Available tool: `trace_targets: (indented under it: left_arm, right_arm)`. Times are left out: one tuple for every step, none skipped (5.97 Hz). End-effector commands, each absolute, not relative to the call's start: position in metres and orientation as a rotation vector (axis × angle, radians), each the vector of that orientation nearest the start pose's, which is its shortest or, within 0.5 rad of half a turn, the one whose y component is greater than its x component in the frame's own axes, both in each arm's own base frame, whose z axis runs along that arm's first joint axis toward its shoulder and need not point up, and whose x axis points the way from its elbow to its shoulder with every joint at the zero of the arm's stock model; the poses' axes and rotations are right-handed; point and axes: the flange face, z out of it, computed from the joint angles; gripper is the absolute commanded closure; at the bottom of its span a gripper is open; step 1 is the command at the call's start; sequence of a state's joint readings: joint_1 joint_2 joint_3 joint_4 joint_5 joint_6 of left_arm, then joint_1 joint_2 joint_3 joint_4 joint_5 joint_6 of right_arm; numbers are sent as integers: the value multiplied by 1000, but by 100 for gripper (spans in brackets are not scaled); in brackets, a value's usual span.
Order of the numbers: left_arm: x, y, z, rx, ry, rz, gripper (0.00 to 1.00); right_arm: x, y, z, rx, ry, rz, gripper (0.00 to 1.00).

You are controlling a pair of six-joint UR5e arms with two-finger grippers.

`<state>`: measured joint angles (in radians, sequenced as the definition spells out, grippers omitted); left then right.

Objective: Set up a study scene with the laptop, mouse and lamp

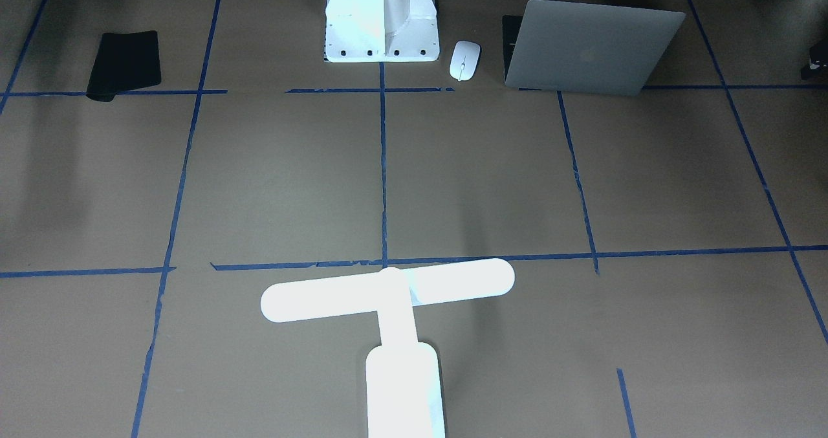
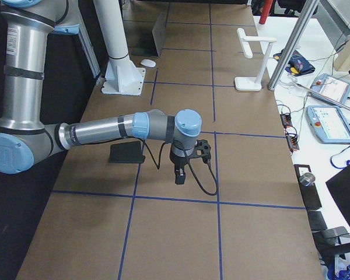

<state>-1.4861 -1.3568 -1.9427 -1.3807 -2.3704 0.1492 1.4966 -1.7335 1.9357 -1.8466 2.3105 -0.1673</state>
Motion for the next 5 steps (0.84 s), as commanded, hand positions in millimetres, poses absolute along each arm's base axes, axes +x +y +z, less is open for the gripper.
trace_targets:
  left_arm:
    - [-42,-403,601,10,797,191,0]
    - [-42,-403,596,14,790,187,0]
    - [-43,-402,597,16,785,189,0]
    - [-41,-406,593,27,791,193,0]
    - [-41,-406,590,34,800,197,0]
  right_arm:
    - [31,-419,579,-25,-746,-217,0]
    - [31,-419,578,-24,-745,-218,0]
    - [31,-419,578,-24,-745,-217,0]
    - [31,-420,577,-19,-746,-224,0]
    - [31,-422,574,33,-745,-244,0]
